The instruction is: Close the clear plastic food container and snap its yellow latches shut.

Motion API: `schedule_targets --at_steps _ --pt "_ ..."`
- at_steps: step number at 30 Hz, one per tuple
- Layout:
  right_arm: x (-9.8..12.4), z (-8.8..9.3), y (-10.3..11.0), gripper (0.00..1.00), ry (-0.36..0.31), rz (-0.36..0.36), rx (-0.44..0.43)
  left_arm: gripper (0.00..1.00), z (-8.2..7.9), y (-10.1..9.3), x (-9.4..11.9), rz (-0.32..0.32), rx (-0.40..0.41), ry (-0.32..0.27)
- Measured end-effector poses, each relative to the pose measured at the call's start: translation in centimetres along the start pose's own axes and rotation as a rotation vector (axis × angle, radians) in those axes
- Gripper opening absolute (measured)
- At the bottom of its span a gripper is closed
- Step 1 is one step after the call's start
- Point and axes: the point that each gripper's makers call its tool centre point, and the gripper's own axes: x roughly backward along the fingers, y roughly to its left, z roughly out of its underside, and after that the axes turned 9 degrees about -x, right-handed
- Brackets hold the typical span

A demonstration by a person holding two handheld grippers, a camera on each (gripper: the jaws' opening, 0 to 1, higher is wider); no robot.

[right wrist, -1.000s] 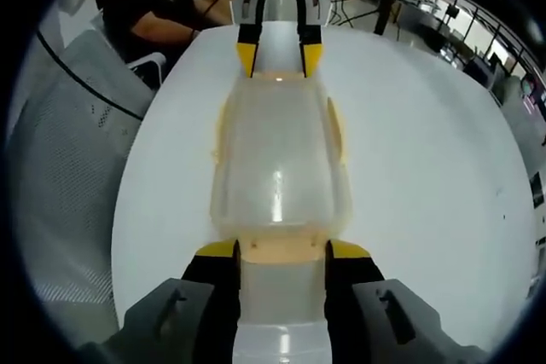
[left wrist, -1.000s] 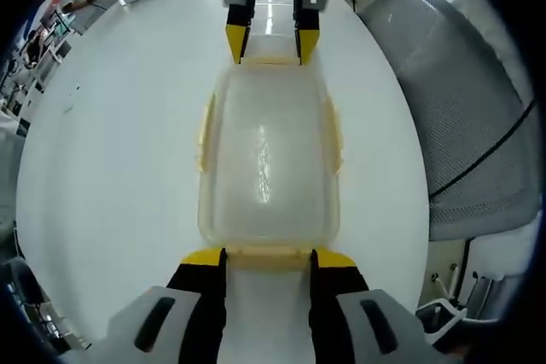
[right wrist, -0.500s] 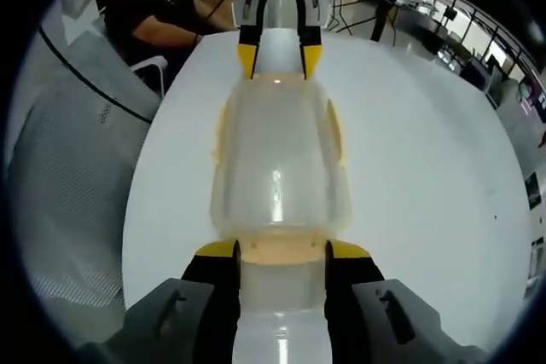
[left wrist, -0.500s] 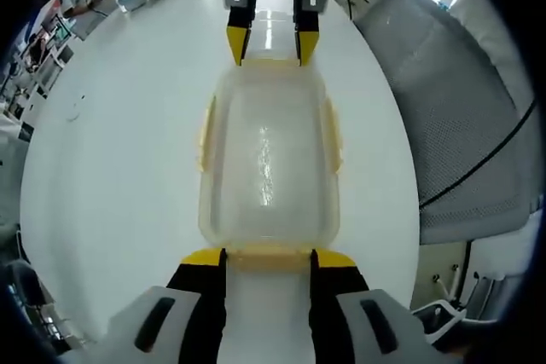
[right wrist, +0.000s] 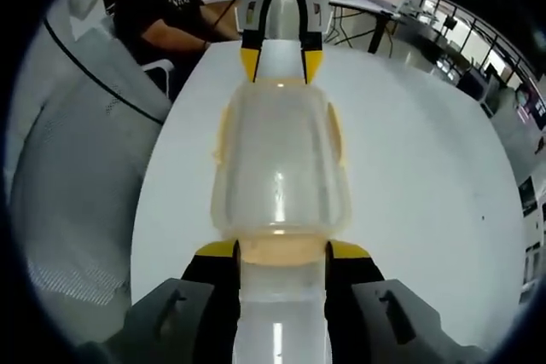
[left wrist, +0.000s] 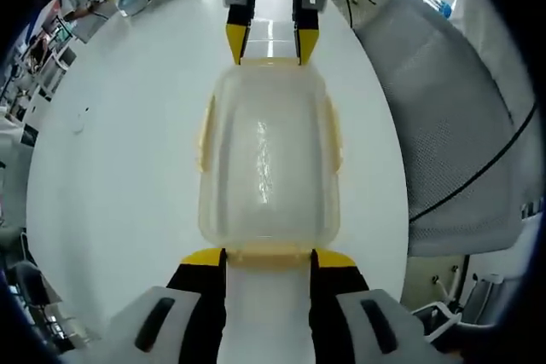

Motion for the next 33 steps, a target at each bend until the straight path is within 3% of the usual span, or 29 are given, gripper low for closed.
schedule_targets --at_steps 18,33 --pt "4.3 1.7 -0.9 0.34 -0.024 0.011 0.028 0.32 -4.4 1.0 1.3 -0.030 -0.002 0.012" --pt "7.4 5.9 -1.6 0.34 -0.023 0.006 0.022 0.32 -9.6 1.6 0.4 -0.023 -0.002 0.012"
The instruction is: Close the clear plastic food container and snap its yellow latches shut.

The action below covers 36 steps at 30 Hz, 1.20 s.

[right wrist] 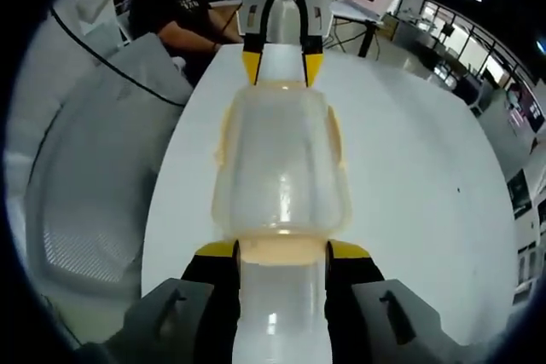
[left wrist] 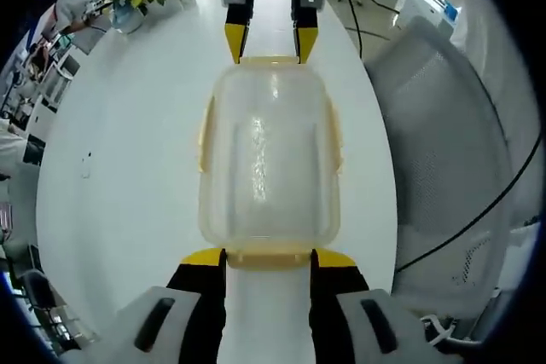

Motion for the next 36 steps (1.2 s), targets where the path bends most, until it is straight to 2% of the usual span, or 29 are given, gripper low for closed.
schedule_targets --at_steps 9,24,30,36 --pt "1.5 3.1 -0.1 0.35 0.016 -0.007 -0.020 0.33 -3.3 0.2 -1.3 0.015 -0.013 -0.013" --pt "3.2 7.0 -0.4 0.35 0.039 -0.026 -0.032 0.33 -7.0 0.4 -3.2 0.037 -0.011 -0.020" --pt "4.0 8.9 -0.8 0.35 0.044 -0.022 -0.046 0.33 -8.9 0.7 -3.7 0.042 -0.011 -0.039" --pt "4.7 10.0 -1.0 0.35 0.039 -0.022 -0.054 0.33 -10.2 1.0 -4.1 0.049 -0.013 -0.045"
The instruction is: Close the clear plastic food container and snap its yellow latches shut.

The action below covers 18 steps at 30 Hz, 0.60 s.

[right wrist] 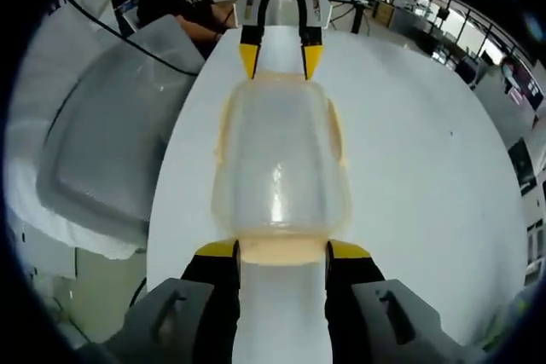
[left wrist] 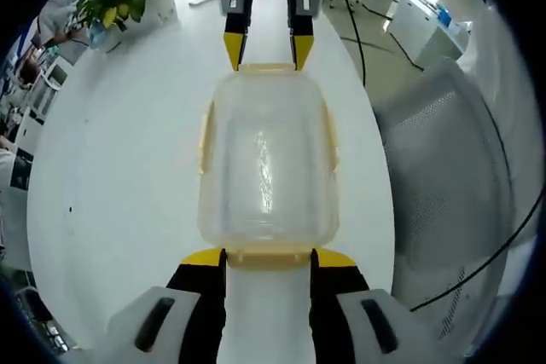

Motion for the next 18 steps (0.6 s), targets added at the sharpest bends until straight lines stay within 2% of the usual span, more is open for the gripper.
schedule_targets --at_steps 9,18 --pt "0.0 1.0 -0.1 0.35 0.010 -0.016 0.010 0.33 -0.7 -0.1 -0.9 0.021 0.008 0.012" --pt "0.0 0.8 -0.3 0.35 0.006 -0.020 0.021 0.33 -0.5 0.0 -1.1 0.019 0.013 0.023"
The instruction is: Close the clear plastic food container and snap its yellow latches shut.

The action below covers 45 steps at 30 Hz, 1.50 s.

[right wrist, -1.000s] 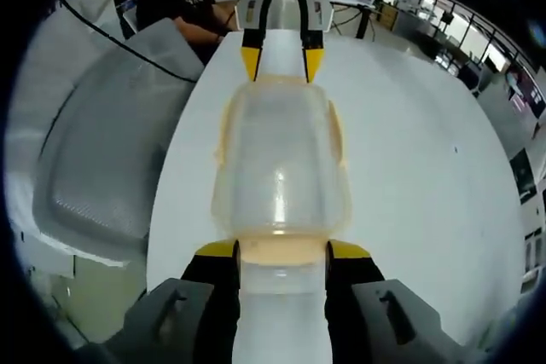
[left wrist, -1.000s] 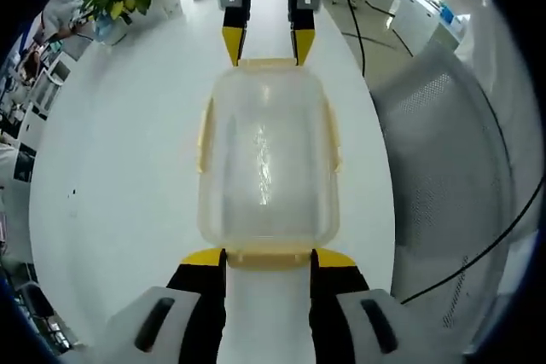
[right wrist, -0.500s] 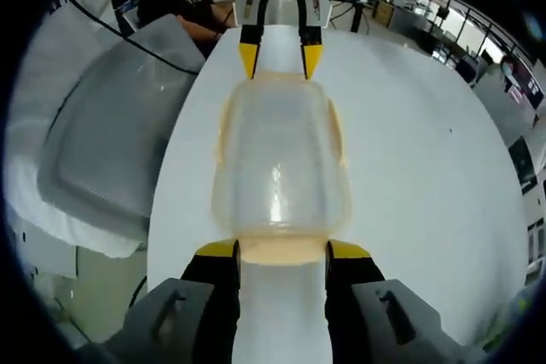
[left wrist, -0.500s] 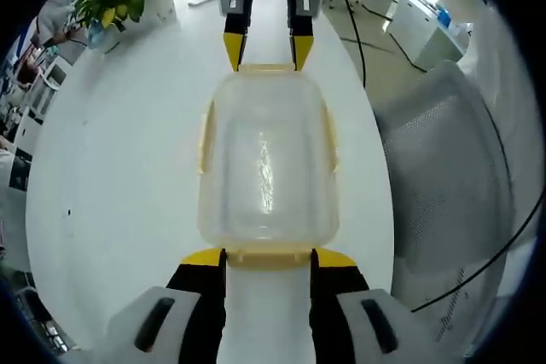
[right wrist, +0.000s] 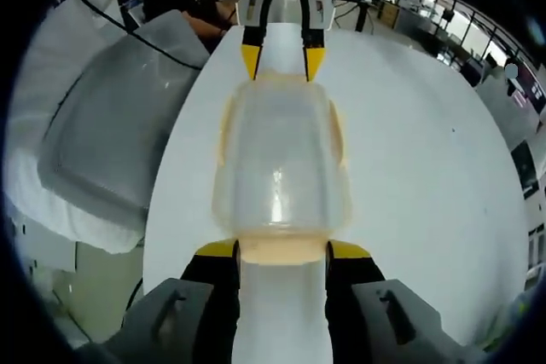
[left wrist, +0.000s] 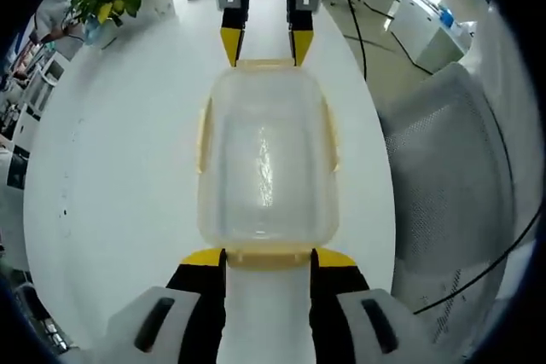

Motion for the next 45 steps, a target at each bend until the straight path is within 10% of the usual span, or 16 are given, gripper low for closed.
schedule_targets --at_steps 45 --pt "-0.69 0.40 -0.31 0.36 0.012 0.006 -0.002 0.33 0.49 0.13 0.02 0.018 0.011 -0.006"
